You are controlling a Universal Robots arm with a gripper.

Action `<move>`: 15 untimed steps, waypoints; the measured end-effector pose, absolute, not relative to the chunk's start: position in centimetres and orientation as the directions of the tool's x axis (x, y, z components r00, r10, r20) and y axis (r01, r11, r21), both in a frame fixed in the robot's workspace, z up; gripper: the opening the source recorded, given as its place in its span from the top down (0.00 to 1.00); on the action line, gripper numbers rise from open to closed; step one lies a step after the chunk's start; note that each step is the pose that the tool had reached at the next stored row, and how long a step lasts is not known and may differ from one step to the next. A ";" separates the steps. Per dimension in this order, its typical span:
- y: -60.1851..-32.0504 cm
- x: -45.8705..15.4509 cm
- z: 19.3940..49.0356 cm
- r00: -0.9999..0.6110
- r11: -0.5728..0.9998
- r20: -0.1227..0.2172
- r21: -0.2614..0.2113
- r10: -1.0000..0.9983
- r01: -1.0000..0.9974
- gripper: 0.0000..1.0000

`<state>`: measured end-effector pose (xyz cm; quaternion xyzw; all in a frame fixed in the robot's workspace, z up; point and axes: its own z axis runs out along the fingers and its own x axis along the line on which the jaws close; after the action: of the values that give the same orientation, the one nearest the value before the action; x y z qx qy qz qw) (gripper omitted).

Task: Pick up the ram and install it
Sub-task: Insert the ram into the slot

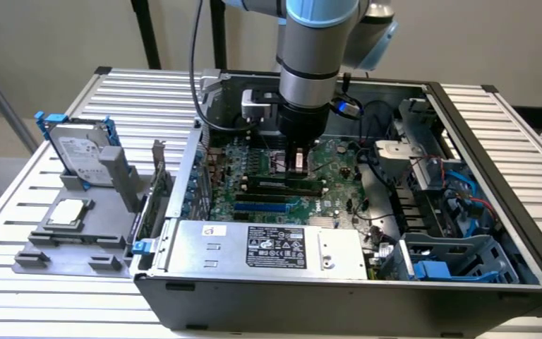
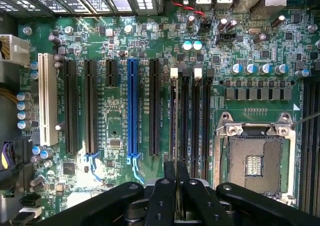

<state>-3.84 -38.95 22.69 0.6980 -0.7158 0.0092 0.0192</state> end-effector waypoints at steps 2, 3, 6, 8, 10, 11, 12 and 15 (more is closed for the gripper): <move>-38.9 -3.8 22.7 -0.022 0.022 0.040 0.013 -0.999 -1.000 0.87; -38.9 -3.8 22.7 -0.019 0.020 0.040 0.013 -0.999 -1.000 0.87; -38.9 -3.8 22.7 -0.009 0.010 0.041 0.013 -0.999 -1.000 0.87; -38.9 -3.8 22.7 -0.005 0.005 0.041 0.013 -0.999 -1.000 0.87; -38.9 -3.8 22.7 -0.004 0.005 0.042 0.013 -0.999 -1.000 0.87; -38.9 -3.8 22.7 -0.004 0.005 0.042 0.014 -0.999 -1.000 0.87; -38.9 -3.8 22.7 -0.004 0.005 0.042 0.014 -0.999 -1.000 0.87; -38.9 -3.8 22.6 -0.005 0.005 0.042 0.013 -0.999 -1.000 0.87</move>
<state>-3.84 -38.94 22.64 0.7051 -0.7087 0.0099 0.0195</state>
